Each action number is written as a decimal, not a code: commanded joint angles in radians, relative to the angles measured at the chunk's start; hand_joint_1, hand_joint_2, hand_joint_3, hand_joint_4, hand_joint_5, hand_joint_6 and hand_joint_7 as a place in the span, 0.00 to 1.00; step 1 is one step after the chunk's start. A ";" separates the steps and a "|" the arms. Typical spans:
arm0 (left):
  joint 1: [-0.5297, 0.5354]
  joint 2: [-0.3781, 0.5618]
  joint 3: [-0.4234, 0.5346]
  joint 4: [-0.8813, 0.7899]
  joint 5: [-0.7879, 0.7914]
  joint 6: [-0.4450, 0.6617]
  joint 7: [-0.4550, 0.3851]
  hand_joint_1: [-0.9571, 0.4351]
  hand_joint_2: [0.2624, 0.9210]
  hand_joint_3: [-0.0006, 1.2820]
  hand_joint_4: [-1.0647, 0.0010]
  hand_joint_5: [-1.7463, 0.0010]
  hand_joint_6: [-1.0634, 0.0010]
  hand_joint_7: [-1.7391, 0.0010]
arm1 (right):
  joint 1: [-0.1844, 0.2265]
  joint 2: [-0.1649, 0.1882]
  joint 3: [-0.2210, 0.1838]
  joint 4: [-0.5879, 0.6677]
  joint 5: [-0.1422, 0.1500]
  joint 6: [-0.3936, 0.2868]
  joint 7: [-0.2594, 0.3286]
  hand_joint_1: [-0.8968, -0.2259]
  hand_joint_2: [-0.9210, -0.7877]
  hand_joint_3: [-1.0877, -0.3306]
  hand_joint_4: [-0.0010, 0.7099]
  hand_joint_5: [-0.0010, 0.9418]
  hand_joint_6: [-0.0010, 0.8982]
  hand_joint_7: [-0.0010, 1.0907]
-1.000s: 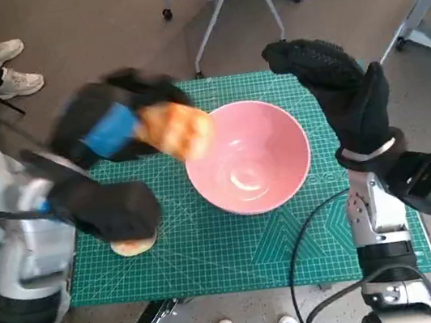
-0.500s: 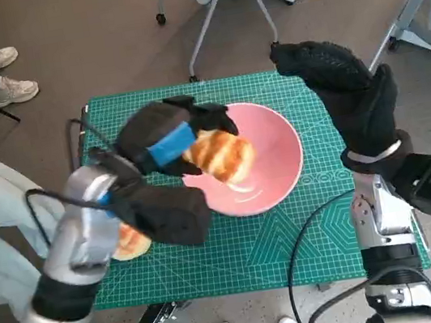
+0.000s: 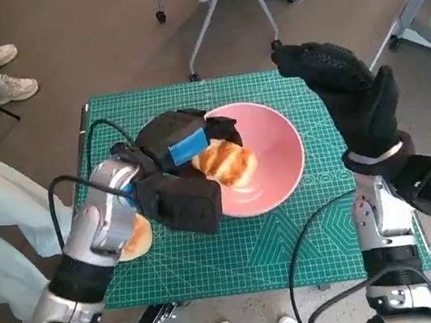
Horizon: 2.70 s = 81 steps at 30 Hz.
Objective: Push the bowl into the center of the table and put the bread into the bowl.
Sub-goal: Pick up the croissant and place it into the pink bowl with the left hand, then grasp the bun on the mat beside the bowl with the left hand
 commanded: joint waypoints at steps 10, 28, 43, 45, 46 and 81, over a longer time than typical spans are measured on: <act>0.013 0.012 0.032 -0.043 -0.118 0.002 -0.156 0.53 0.85 0.00 0.90 1.00 0.70 0.99 | 0.019 0.010 -0.002 0.011 -0.001 0.008 -0.005 0.31 0.00 0.46 0.26 0.00 0.00 0.56; 0.160 0.156 0.198 -0.319 -0.229 0.014 -0.217 0.50 0.84 0.00 0.92 1.00 0.69 0.99 | 0.028 0.026 0.005 0.005 -0.001 0.009 -0.004 0.30 0.00 0.47 0.26 0.00 0.00 0.55; 0.399 0.342 0.478 -0.633 -0.342 0.079 -0.256 0.48 0.80 0.00 0.88 0.99 0.70 1.00 | 0.039 0.034 0.011 -0.019 0.002 0.020 -0.005 0.29 0.00 0.47 0.26 0.00 0.00 0.55; 0.431 0.360 0.509 -0.659 -0.348 0.083 -0.260 0.48 0.79 0.00 0.88 0.99 0.71 1.00 | 0.038 0.035 0.012 -0.018 0.001 0.021 -0.007 0.29 0.00 0.47 0.26 0.00 0.00 0.55; 0.445 0.368 0.521 -0.671 -0.350 0.085 -0.262 0.48 0.79 0.00 0.88 0.99 0.71 1.00 | 0.038 0.036 0.013 -0.020 0.000 0.022 -0.008 0.29 0.00 0.47 0.26 0.00 0.00 0.55; 0.671 0.423 0.456 -0.696 -0.266 0.138 -0.283 0.85 0.63 0.01 0.91 1.00 0.76 1.00 | 0.047 0.028 0.009 -0.035 0.014 0.058 0.007 0.29 0.00 0.47 0.26 0.00 0.00 0.55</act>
